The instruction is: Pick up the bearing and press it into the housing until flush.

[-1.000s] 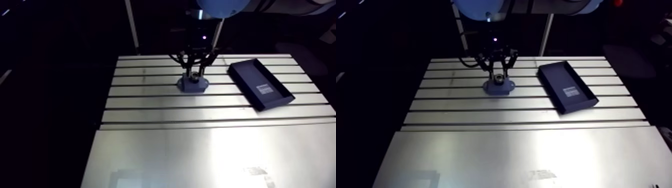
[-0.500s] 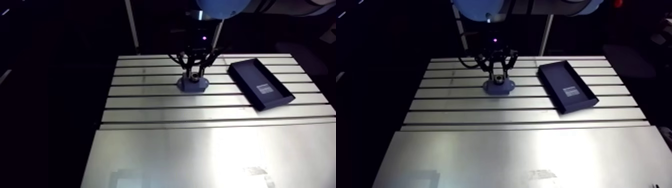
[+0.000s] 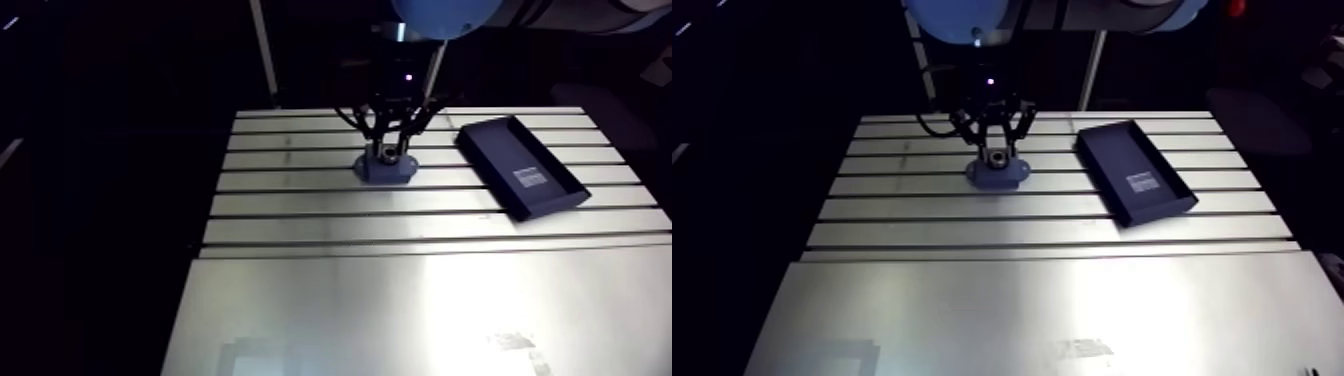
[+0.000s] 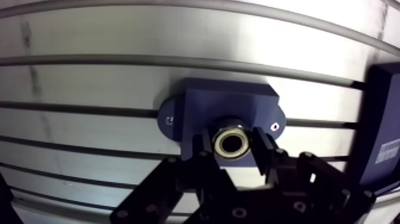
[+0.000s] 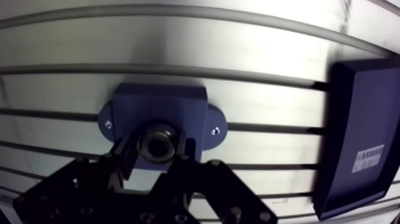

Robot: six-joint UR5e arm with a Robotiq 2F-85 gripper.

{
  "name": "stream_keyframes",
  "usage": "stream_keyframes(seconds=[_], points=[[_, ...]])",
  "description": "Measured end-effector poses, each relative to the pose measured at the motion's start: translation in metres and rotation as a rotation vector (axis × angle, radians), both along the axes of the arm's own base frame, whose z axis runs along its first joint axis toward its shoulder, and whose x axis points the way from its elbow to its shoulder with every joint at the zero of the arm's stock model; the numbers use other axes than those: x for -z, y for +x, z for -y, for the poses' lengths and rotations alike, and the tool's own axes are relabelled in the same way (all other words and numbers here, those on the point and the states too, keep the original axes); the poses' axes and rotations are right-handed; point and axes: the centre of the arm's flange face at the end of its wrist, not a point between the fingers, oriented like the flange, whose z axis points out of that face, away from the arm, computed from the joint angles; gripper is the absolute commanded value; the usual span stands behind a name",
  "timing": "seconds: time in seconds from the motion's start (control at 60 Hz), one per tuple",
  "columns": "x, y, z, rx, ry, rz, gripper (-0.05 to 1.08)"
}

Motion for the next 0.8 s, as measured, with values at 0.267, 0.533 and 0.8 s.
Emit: stream_keyframes(seconds=[0.267,0.533,0.8], points=[[0.0008,0.0007,0.0,-0.001,0.0,0.002,0.68],[0.0013,0.0006,0.0,-0.001,0.0,0.003,0.68],[0.0034,-0.0002,-0.0008,-0.001,-0.001,0.006,0.68]])
